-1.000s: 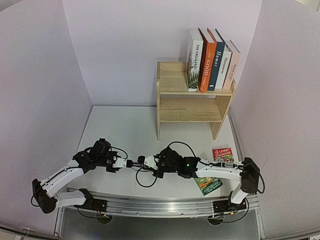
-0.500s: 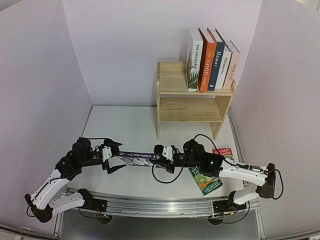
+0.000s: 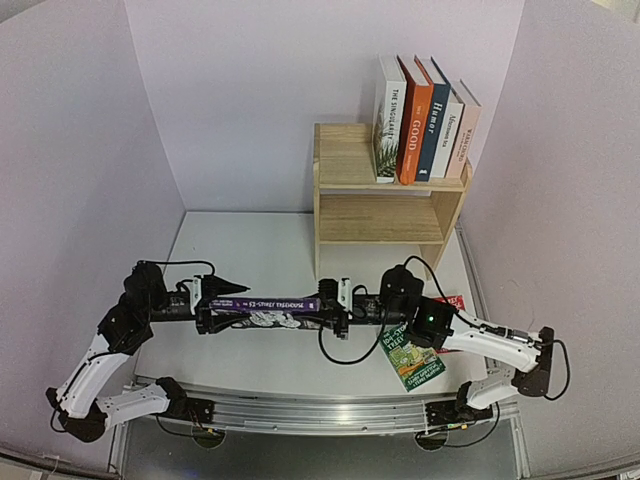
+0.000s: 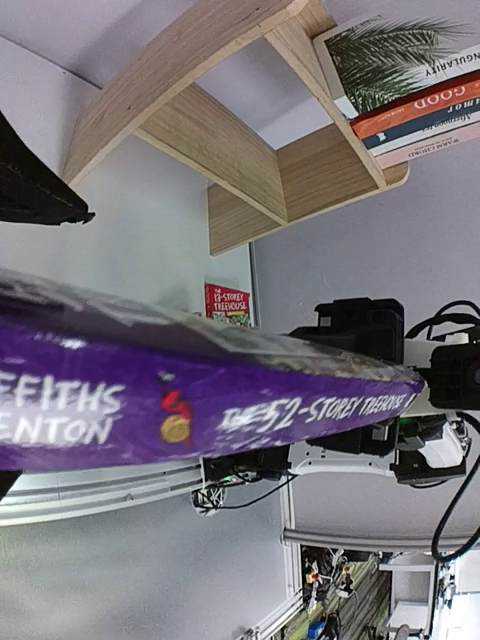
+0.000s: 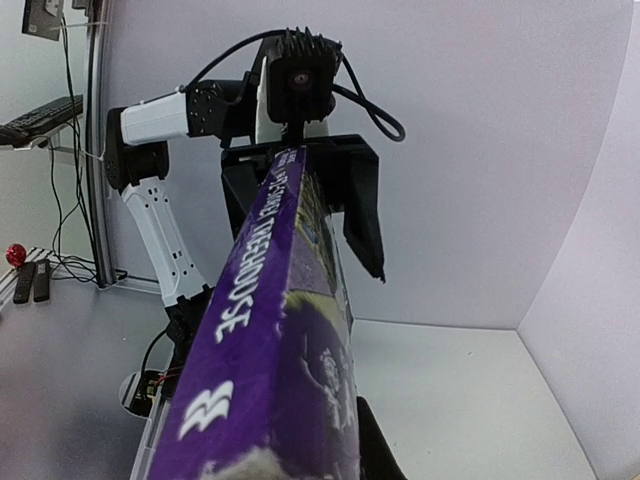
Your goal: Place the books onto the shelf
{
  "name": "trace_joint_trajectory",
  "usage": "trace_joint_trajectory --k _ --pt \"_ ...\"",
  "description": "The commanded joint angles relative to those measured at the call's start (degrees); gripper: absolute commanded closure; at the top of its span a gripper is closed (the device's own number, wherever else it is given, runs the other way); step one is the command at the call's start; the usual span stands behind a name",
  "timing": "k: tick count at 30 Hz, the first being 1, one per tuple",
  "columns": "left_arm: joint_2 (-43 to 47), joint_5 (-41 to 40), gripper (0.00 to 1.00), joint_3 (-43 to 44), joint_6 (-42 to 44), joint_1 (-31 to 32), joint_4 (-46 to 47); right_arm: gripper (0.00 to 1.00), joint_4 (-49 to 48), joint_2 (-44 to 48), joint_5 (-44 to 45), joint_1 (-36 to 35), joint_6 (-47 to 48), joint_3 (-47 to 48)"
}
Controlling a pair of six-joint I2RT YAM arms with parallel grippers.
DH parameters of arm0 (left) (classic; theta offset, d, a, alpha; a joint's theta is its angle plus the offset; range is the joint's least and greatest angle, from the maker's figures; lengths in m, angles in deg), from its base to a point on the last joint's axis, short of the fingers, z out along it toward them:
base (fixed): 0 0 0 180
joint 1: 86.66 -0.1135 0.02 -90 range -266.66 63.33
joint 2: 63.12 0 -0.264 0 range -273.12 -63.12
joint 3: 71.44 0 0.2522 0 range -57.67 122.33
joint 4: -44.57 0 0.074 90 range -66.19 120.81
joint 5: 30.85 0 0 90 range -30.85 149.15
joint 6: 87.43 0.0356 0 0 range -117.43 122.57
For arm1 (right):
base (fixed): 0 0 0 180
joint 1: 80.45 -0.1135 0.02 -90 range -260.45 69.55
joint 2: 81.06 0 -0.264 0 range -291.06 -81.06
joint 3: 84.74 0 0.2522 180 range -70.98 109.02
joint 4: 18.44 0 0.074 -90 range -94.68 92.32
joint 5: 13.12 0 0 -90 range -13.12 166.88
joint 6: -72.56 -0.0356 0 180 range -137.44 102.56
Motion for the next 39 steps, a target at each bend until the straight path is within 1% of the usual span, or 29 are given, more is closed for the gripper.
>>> trace_joint_trajectory --k 1,2,3,5,6,7,8,11,13,14,15,16,18,22,25,31,35,37,39 --pt "-0.9 2.6 0.47 3.3 0.4 0.0 -1.5 1.00 -11.6 0.8 -4.3 1.6 -2.7 2.2" --pt "-1.1 2.7 0.52 3.7 0.5 0.0 -1.8 1.00 -11.7 0.7 -4.7 1.9 -3.3 2.3" --pt "-1.3 2.9 0.59 4.1 0.6 0.0 -2.0 1.00 -11.8 0.5 -5.1 2.1 -3.7 2.5" --pt "-1.7 2.7 0.87 4.7 1.2 0.0 -2.4 1.00 -11.4 0.0 -5.5 2.3 -3.9 3.3" --pt "-1.8 2.0 0.95 4.9 1.4 0.0 -2.4 1.00 -10.4 -0.1 -4.8 2.2 -3.6 3.5" --pt "-2.1 0.9 1.00 5.1 1.8 0.0 -2.6 0.98 -8.9 -0.1 -3.5 2.3 -3.2 3.8" --pt "-2.4 -0.7 1.00 5.3 2.7 0.0 -3.4 0.93 -6.4 0.0 -1.3 2.3 -2.7 4.1" --pt "-2.8 -9.6 1.00 3.9 8.2 0.0 -7.0 0.52 2.4 1.0 8.4 2.3 -1.0 4.5" --pt "-2.1 -17.5 1.00 0.9 14.6 0.0 -7.2 0.25 9.6 1.5 13.6 2.2 0.1 4.5" --pt "-1.5 -20.3 1.00 -0.9 17.8 0.0 -6.8 0.19 12.1 1.7 16.1 2.1 0.5 4.5" --pt "-1.2 -22.6 1.00 -2.2 21.1 0.0 -6.9 0.16 14.0 1.7 18.3 2.0 1.4 4.5" --pt "-1.3 -24.4 1.00 -3.1 23.7 0.0 -7.3 0.15 15.6 1.6 20.3 1.6 2.6 4.6" --pt "-2.4 -26.5 1.00 -3.2 25.4 0.0 -8.3 0.15 18.6 0.4 22.6 0.3 5.7 6.0" --pt "-5.4 -25.7 1.00 -0.6 27.0 0.1 -12.2 0.16 25.3 -6.5 25.1 -2.6 12.4 12.9" --pt "-6.2 -25.1 1.00 -0.1 27.7 0.1 -12.5 0.17 25.7 -10.9 25.1 -3.3 15.4 16.7" --pt "-6.6 -24.9 1.00 0.5 28.0 0.0 -14.1 0.17 28.3 -16.4 20.4 -3.4 16.5 21.0" --pt "-6.8 -24.0 1.00 0.8 28.0 0.0 -14.1 0.18 30.1 -19.7 19.8 -3.4 16.6 22.5" --pt "-7.0 -23.7 1.00 1.0 27.9 0.0 -14.0 0.21 30.3 -21.1 20.7 -3.4 16.6 22.8" --pt "-7.1 -23.4 1.00 1.1 27.8 0.1 -13.8 0.27 30.3 -22.4 22.1 -3.4 16.1 23.3"
